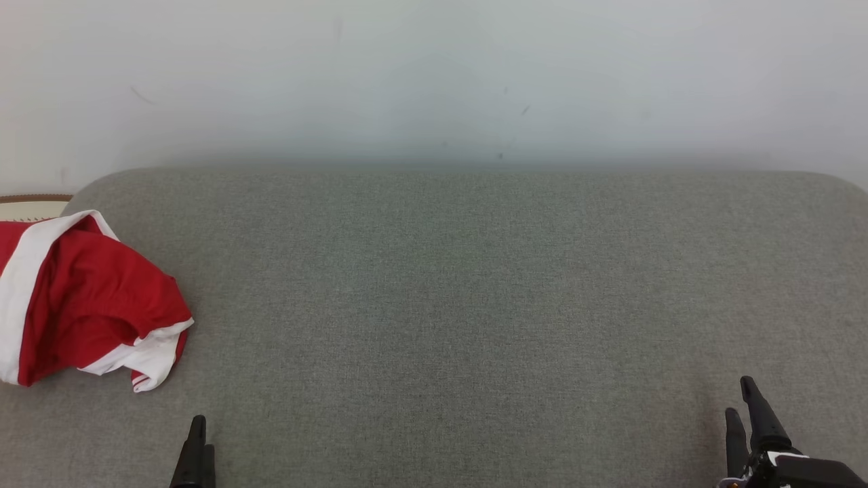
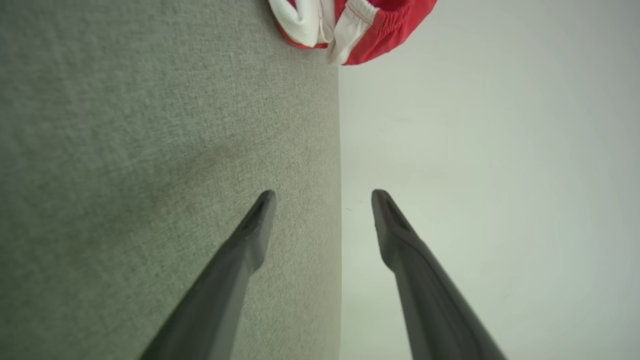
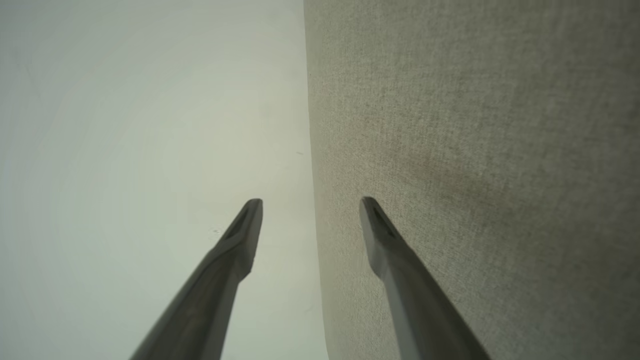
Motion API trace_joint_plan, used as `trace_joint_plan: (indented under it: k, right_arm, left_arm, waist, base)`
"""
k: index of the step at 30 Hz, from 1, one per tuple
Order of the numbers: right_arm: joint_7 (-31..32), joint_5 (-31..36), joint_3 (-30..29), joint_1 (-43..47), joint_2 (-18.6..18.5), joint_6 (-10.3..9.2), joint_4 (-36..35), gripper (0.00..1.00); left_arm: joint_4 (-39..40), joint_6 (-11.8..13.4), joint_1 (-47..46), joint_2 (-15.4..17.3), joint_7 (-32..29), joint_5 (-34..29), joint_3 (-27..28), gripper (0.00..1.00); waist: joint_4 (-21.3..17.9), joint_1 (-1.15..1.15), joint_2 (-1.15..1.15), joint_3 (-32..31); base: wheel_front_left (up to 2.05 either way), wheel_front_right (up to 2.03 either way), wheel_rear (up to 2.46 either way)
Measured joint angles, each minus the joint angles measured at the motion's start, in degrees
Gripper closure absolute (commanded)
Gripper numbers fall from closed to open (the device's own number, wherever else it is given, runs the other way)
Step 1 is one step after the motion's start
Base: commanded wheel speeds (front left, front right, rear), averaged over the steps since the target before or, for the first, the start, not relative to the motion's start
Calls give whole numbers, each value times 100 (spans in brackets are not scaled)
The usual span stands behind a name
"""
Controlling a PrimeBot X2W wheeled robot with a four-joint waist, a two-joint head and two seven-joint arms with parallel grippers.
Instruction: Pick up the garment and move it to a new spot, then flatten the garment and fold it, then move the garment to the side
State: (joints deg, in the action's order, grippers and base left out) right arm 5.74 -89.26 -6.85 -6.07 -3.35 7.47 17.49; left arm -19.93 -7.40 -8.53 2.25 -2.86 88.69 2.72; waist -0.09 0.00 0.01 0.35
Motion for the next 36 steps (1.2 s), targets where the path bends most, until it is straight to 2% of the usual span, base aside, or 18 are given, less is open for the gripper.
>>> trace_joint_plan:
  k: [7, 21, 36]
  right_arm:
    - [-225, 579, 283, -42, -149, 0, 19, 0]
    - [-575, 2210, 655, -53, -276, 0, 49, 0]
    - [-922, 3450, 1118, -114, -463, 0, 46, 0]
  left_arm:
    - [42, 0, 6, 2, 165, -790, -1, 0]
    - [192, 0, 34, 1, 477, -2586, 1, 0]
    - [320, 96, 140, 7, 776, -4180, -73, 0]
  waist:
    - [-10, 1, 0, 10]
    - [-27, 1, 0, 28]
    - [-43, 1, 0, 49]
  base:
    - [0, 0, 0]
    - [0, 0, 0]
    - [0, 0, 0]
